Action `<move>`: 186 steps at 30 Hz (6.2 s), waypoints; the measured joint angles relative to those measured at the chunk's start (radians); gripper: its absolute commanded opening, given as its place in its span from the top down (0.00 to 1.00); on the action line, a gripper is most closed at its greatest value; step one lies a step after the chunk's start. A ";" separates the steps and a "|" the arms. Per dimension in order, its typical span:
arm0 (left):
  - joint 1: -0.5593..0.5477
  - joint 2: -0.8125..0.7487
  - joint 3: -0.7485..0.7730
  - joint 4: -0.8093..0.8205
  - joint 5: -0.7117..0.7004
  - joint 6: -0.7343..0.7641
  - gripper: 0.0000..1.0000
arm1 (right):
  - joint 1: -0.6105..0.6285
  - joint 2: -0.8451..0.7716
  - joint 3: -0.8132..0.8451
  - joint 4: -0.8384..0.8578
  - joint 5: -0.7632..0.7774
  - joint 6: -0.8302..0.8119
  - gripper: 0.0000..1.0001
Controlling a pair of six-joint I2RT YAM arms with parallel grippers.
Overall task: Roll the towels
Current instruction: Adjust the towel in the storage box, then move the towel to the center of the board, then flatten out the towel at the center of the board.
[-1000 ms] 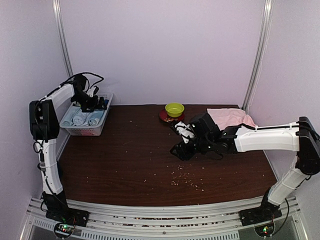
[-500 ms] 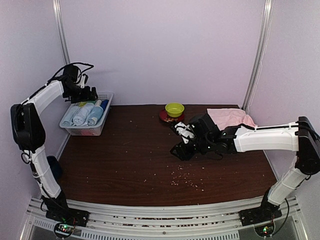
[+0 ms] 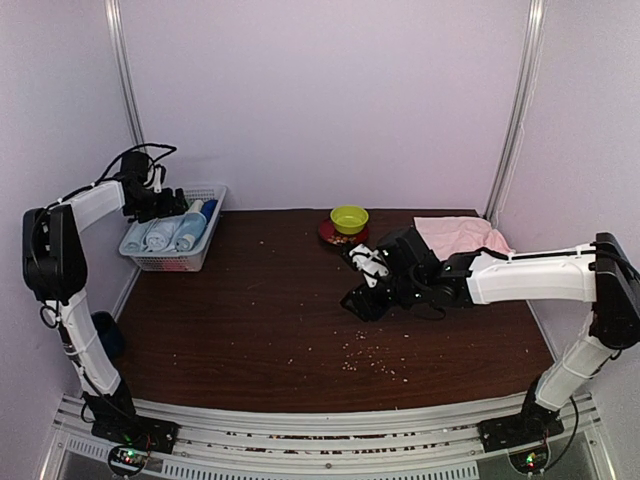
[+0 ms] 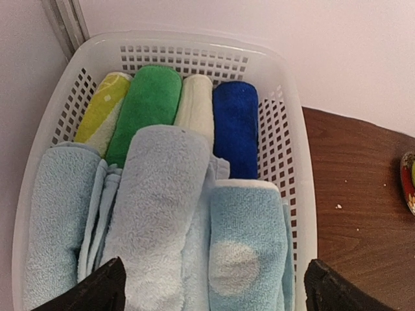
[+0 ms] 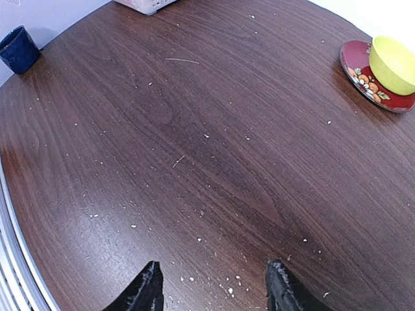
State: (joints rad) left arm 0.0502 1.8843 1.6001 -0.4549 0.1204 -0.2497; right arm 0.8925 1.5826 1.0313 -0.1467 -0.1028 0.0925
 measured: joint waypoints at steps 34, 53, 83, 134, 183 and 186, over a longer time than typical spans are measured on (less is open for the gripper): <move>0.019 -0.024 -0.351 0.512 0.190 -0.144 0.02 | 0.001 0.011 0.011 -0.002 0.037 -0.012 0.41; -0.204 -0.383 -0.249 0.240 -0.145 -0.090 0.02 | -0.112 -0.145 -0.021 0.026 0.503 0.015 0.00; -0.705 -0.632 -0.968 0.649 -0.255 -0.219 0.02 | -0.643 0.590 0.583 -0.287 0.334 0.199 0.26; -0.779 -0.604 -1.114 0.926 -0.291 -0.048 0.02 | 0.058 0.351 0.400 -0.448 0.065 -0.067 1.00; -0.912 0.113 -0.770 1.239 -0.274 0.742 0.18 | -0.142 0.132 0.368 -0.433 0.006 -0.064 0.97; -0.920 0.132 -0.753 1.237 -0.261 0.742 0.24 | -0.142 0.132 0.368 -0.431 0.006 -0.064 0.97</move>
State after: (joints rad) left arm -0.8700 2.0167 0.8467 0.7818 -0.1410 0.4923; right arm 0.7502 1.7145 1.3994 -0.5774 -0.0971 0.0288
